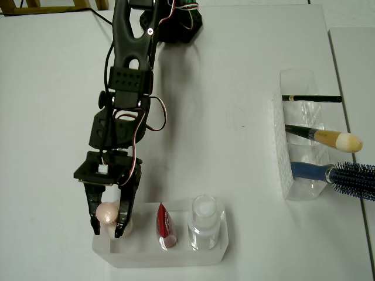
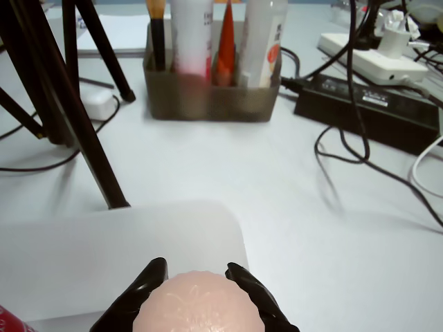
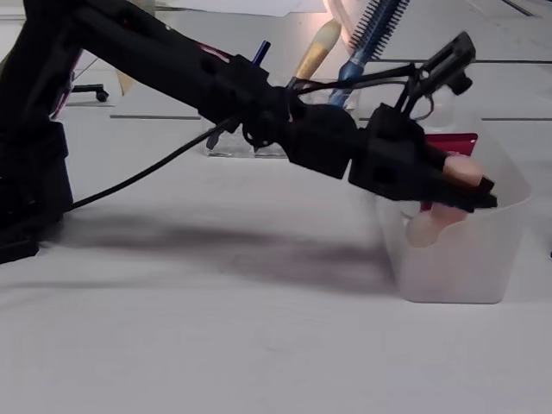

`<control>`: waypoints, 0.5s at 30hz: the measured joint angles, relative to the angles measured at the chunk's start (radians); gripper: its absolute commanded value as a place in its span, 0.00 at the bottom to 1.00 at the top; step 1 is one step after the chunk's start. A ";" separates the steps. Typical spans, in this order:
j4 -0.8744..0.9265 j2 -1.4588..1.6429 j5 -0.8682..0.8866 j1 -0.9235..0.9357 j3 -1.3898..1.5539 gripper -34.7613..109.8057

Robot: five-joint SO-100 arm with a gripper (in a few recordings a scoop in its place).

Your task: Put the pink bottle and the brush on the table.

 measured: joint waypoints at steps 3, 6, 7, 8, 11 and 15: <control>0.021 0.037 0.000 0.003 0.000 0.24; 0.049 0.069 0.000 0.006 0.000 0.24; 0.057 0.084 0.000 0.006 0.000 0.24; 0.069 0.100 0.000 0.008 0.000 0.24; 0.115 0.149 0.000 0.008 0.000 0.24; 0.189 0.206 -0.006 0.008 0.000 0.24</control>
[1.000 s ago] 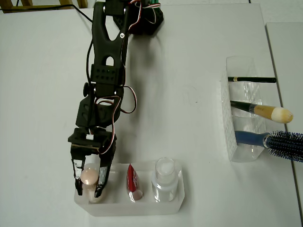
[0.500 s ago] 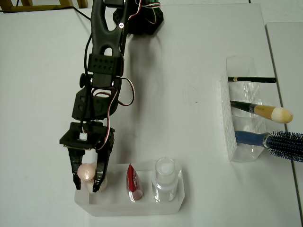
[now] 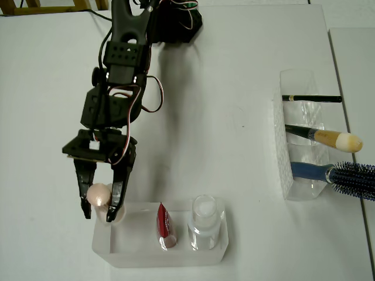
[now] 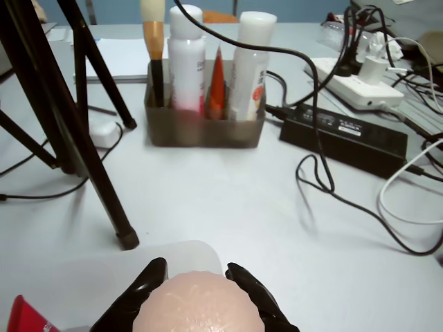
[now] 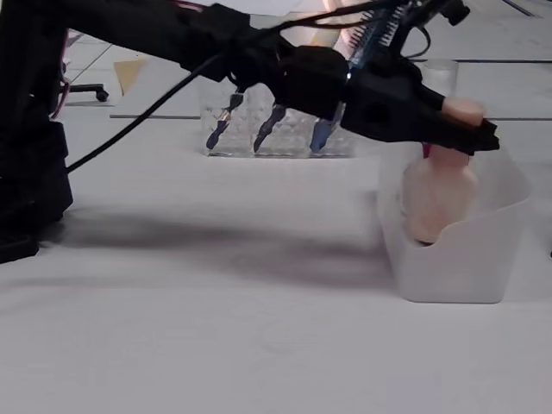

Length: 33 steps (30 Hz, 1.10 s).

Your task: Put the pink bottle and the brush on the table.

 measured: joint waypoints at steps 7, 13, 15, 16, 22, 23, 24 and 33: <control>0.091 0.103 -0.005 0.000 0.015 0.24; 0.124 0.202 -0.005 0.000 0.106 0.24; 0.126 0.235 -0.005 0.000 0.141 0.24; 0.126 0.252 -0.005 0.000 0.160 0.24; 0.126 0.373 -0.034 0.000 0.295 0.24; 0.126 0.402 -0.038 0.000 0.322 0.24; 0.123 0.431 -0.046 0.000 0.356 0.24; 0.014 0.673 -0.092 0.018 0.715 0.24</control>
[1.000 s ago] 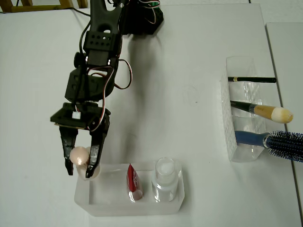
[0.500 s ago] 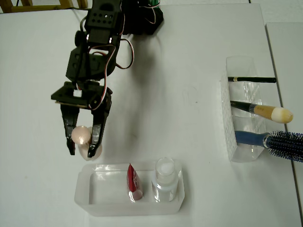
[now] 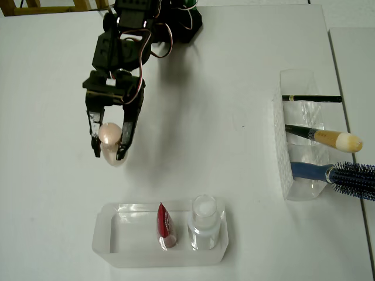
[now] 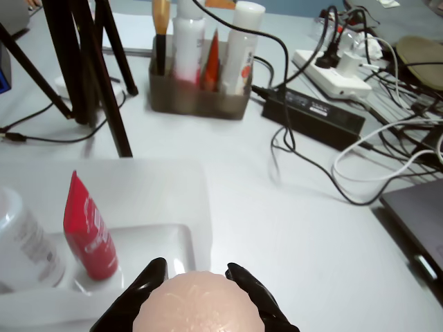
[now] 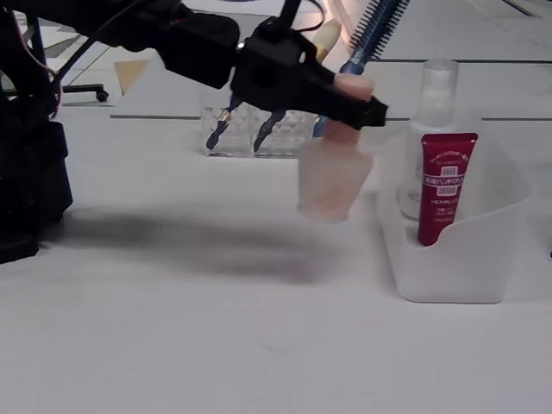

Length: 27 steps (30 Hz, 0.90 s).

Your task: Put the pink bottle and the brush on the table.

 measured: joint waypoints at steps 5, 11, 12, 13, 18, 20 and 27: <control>0.000 0.126 -0.031 0.028 0.127 0.24; -0.003 0.238 -0.052 0.078 0.233 0.24; -0.003 0.255 -0.052 0.091 0.244 0.24; -0.003 0.275 -0.052 0.104 0.259 0.24; -0.003 0.339 -0.060 0.175 0.301 0.24; -0.003 0.364 -0.072 0.198 0.333 0.24; -0.003 0.434 -0.121 0.339 0.407 0.24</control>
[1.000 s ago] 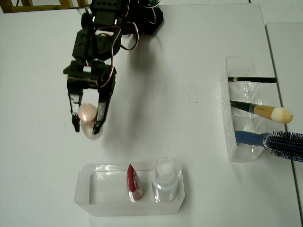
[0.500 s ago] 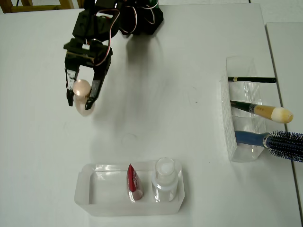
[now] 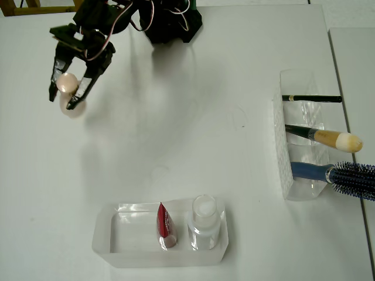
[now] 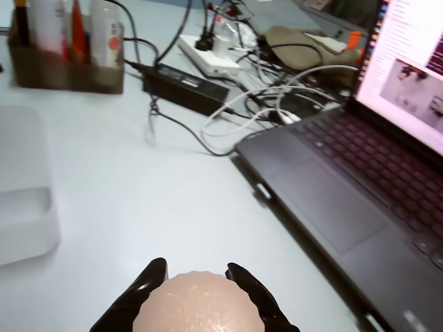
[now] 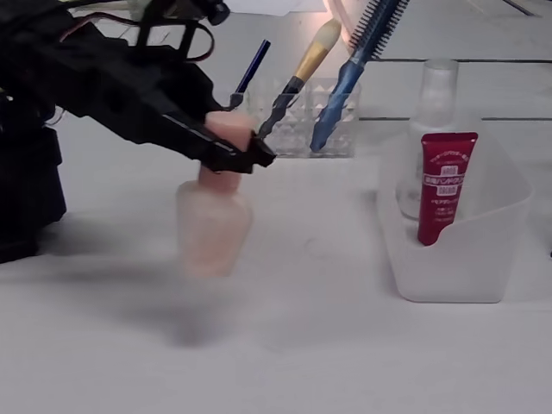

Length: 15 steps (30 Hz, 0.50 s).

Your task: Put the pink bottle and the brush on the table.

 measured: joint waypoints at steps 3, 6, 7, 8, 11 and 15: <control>0.000 0.021 -0.012 0.048 0.035 0.24; 0.000 0.032 -0.031 0.104 0.061 0.24; 0.000 0.040 -0.034 0.117 0.069 0.24; 0.000 0.048 -0.035 0.124 0.083 0.24; -0.026 0.061 -0.048 0.176 0.117 0.24; -0.038 0.080 -0.064 0.218 0.149 0.24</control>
